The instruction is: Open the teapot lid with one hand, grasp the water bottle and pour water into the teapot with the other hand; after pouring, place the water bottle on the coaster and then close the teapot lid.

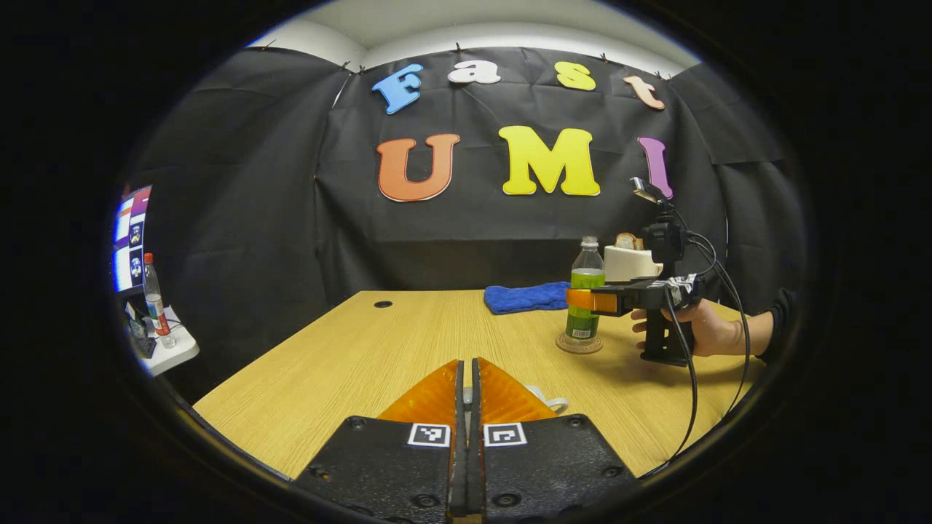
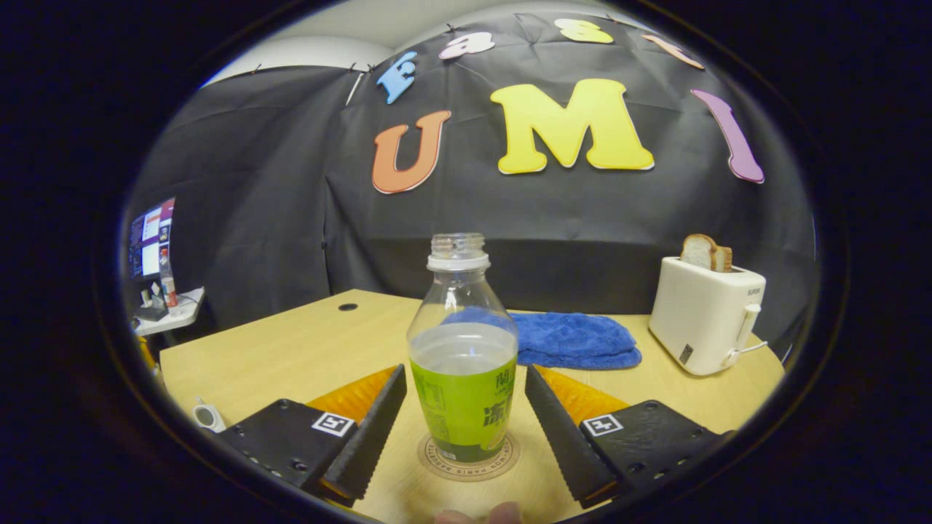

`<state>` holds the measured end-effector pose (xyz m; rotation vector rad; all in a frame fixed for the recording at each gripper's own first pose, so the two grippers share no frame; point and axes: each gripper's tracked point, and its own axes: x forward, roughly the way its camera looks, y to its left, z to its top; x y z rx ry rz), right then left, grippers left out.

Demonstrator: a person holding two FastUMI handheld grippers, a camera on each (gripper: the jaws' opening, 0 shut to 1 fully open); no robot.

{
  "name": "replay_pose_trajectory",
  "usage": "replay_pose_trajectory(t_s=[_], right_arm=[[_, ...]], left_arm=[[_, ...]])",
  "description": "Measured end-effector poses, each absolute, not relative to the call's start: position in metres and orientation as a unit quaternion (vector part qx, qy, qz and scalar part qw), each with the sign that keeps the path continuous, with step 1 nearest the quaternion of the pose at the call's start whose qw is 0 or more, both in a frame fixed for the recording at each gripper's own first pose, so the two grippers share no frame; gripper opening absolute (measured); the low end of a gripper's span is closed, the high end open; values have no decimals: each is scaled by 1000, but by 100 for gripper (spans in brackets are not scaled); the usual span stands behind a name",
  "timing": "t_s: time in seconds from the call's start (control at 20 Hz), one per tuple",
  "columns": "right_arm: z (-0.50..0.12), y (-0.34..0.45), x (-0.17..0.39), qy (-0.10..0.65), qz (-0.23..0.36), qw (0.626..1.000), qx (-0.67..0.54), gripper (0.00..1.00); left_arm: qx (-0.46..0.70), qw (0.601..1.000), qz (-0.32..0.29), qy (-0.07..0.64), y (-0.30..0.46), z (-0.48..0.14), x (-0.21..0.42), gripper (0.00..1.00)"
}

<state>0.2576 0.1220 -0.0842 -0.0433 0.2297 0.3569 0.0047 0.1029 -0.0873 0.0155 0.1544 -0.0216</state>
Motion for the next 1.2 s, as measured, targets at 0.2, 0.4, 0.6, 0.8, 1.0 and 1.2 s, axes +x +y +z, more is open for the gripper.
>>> replay_pose_trajectory(t_s=[0.2,0.4,0.6,0.8,1.0,1.2], right_arm=[[-67,94,226,112,160,981,-4,98],[-38,53,196,84,124,989,17,97],[-25,27,160,48,101,994,8,96],[-19,14,130,19,88,995,-30,93],[-12,15,110,1,86,995,-51,96],[-15,16,99,-6,86,994,-68,95]], left_arm=[[-2,999,-16,52,91,-73,10,3],[-4,999,-30,39,73,-67,20,3],[-1,999,-35,32,62,-71,30,3],[-15,998,-32,51,62,-92,43,3],[-27,997,-22,64,66,-109,51,3],[-25,997,-21,73,66,-122,55,3]])
